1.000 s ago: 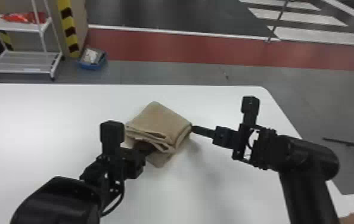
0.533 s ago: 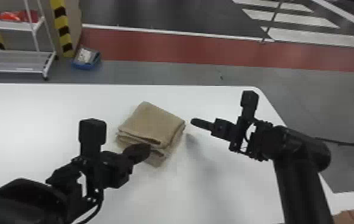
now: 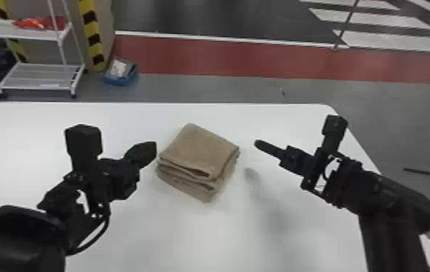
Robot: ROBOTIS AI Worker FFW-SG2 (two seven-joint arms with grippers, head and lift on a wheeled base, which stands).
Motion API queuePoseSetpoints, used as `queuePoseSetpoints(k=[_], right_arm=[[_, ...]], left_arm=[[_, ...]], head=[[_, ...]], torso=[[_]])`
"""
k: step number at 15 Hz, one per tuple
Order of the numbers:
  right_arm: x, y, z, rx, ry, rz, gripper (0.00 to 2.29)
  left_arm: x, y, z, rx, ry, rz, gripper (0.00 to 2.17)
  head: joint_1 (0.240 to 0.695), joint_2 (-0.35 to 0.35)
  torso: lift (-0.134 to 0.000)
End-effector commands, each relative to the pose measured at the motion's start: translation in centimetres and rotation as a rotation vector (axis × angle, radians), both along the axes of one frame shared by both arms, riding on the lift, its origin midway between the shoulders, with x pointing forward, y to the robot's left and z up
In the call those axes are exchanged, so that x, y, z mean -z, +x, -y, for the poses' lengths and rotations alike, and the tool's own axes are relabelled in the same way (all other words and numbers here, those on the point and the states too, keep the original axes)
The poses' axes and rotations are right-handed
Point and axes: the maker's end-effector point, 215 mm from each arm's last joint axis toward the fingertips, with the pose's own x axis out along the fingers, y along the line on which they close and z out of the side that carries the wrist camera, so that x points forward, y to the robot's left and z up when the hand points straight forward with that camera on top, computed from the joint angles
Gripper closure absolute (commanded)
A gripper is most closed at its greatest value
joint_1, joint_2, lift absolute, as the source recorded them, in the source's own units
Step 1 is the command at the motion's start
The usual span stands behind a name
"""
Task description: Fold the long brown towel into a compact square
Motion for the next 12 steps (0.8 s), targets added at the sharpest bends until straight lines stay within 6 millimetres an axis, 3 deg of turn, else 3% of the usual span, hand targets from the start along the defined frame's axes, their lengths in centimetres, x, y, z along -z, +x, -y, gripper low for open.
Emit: queuePoseSetpoints(k=[1,2,4,7,9,12], right_arm=[[-3.8,0.2,-0.2,0.009,-0.053,0.174,2.13],[-5.0,-0.1,-1.3,-0.009,-0.088,0.226,2.13],[-5.8,-0.2,-5.7,-0.082,-0.122,0.28,2.13],[-5.9,-1.3,-16.0,-0.201,-0.165,0.34,2.13],[-4.4,-1.1,-18.0,-0.208,-0.282,0.379,2.13],[-3.2,-0.6,-18.7,-0.171,-0.354,0.4,2.13]], left_arm=[[-2.6,1.9,-1.8,-0.069,-0.016,0.112,2.14],[-4.0,2.7,-2.7,-0.104,-0.033,0.173,2.14],[-4.1,3.5,-4.6,-0.155,-0.049,0.183,2.14],[-3.1,4.4,-7.1,-0.204,-0.064,0.172,2.14],[-3.0,4.7,-8.4,-0.226,-0.072,0.181,2.14],[-2.7,4.8,-10.0,-0.245,-0.087,0.183,2.14]], head=[[0.695,-0.129],[0.695,-0.123],[0.695,-0.105],[0.695,-0.008],[0.695,0.056],[0.695,0.118]], torso=[[-0.123],[-0.123],[-0.123],[-0.123],[-0.123],[-0.123]])
